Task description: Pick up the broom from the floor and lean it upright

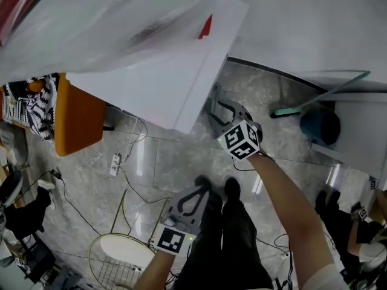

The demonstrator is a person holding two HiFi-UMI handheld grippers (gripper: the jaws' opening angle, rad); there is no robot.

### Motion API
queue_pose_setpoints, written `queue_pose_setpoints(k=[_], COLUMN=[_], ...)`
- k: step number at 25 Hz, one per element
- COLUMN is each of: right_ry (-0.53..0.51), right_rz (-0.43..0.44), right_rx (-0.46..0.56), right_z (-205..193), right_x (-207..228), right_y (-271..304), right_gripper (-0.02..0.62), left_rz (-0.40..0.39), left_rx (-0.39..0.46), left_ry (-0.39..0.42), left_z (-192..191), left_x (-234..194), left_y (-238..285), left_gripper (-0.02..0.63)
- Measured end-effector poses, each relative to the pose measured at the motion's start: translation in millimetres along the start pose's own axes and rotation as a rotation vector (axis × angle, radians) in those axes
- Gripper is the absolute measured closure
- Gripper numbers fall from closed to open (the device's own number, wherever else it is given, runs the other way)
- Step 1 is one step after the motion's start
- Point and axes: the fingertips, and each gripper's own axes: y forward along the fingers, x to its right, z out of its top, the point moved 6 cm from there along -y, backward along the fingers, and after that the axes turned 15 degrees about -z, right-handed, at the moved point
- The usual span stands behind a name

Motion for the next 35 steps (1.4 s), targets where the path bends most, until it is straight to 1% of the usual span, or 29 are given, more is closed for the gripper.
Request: queue_pose_setpoints(k=[2, 4, 8, 11, 12, 14, 17, 19, 23, 25, 31, 35], right_ry=[0.002, 0.007, 0.035, 0.032, 0.033, 0.050, 0.081, 0.058, -0.054, -0.093, -0.155, -0.196], right_rz=[-0.008, -0.018, -0.031, -0.034, -0.039, -0.039, -0.004, 0.015, 0.045, 0.049, 0.069, 0.089], right_rx=[0.002, 0.005, 0.014, 0.019, 0.020, 0.018, -0.003, -0.024, -0.059, -0.073, -0.132, -0.161], right_z=[0, 0, 3, 6, 7, 8, 9, 9, 2, -3, -17, -28], right_x=[2, 6, 11, 13, 14, 18, 22, 22, 22, 28, 49, 59], right_y=[1, 2, 6, 13, 15, 19, 17, 10, -10, -21, -43, -58], right_gripper=[0.410, 0.408, 0.419, 0.426, 0.435, 0.489, 0.505, 0.507, 0.509, 0.509, 0.511, 0.512], left_rz=[0.023, 0.034, 0.035, 0.038, 0.038, 0.041, 0.054, 0.060, 0.064, 0.059, 0.020, 0.014], left_rx=[0.010, 0.014, 0.011, 0.010, 0.009, 0.006, 0.005, 0.003, 0.000, 0.008, 0.018, 0.025], left_ry=[-0.068, -0.098, -0.095, -0.101, -0.100, -0.103, -0.124, -0.131, -0.130, -0.131, -0.098, -0.111], left_z=[-4, -6, -10, -15, -16, -19, -23, -24, -22, -18, -10, -9], left_x=[-1, -2, -3, -2, -3, -5, -8, -9, -10, -7, 4, 6], left_y=[-2, -3, -5, -5, -6, -8, -13, -16, -19, -16, -5, -3], left_gripper=[0.581, 0.581, 0.581, 0.581, 0.581, 0.581, 0.581, 0.581, 0.581, 0.581, 0.581, 0.581])
